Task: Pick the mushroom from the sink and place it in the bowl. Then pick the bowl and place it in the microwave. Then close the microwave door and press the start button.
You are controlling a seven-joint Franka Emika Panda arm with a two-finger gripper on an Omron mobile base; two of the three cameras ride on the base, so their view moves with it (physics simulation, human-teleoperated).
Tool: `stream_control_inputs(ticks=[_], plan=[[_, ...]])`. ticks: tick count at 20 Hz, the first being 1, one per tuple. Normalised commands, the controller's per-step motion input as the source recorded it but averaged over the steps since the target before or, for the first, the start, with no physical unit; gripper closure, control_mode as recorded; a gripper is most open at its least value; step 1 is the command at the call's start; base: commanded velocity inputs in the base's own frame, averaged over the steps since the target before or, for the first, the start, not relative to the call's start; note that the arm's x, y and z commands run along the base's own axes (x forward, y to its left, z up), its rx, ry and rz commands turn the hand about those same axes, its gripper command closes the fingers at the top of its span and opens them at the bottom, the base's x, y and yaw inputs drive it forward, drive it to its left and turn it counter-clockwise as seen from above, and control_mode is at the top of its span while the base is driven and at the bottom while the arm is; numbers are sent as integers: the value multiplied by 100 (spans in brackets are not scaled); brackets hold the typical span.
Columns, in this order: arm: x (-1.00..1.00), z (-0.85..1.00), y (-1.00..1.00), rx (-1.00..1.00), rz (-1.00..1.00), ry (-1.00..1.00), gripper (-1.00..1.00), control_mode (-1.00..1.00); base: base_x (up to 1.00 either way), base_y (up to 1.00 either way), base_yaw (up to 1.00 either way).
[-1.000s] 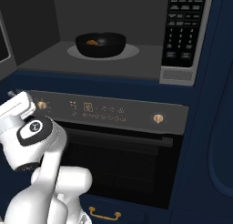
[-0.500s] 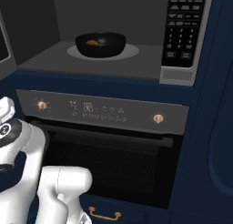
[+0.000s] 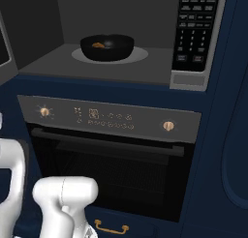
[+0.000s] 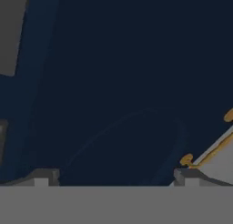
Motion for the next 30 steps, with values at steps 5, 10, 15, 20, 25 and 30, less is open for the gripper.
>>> stream_control_inputs(ticks=[5, 10, 15, 20, 25, 30], plan=[[-26, -64, 89, 55, -8, -22, -100, -100, 0, 0, 0], [-18, -22, 68, 68, -2, -23, -100, -100, 0, 0, 0], [-2, 12, 39, 67, -1, -8, -100, -100, 0, 0, 0], [0, 36, 3, 66, 0, 0, -100, -100, 0, 0, 0], [0, 56, -16, 63, 0, 0, -100, -100, 0, 0, 0], [7, 30, -84, 68, 13, 0, -100, -100, 0, 0, 0]])
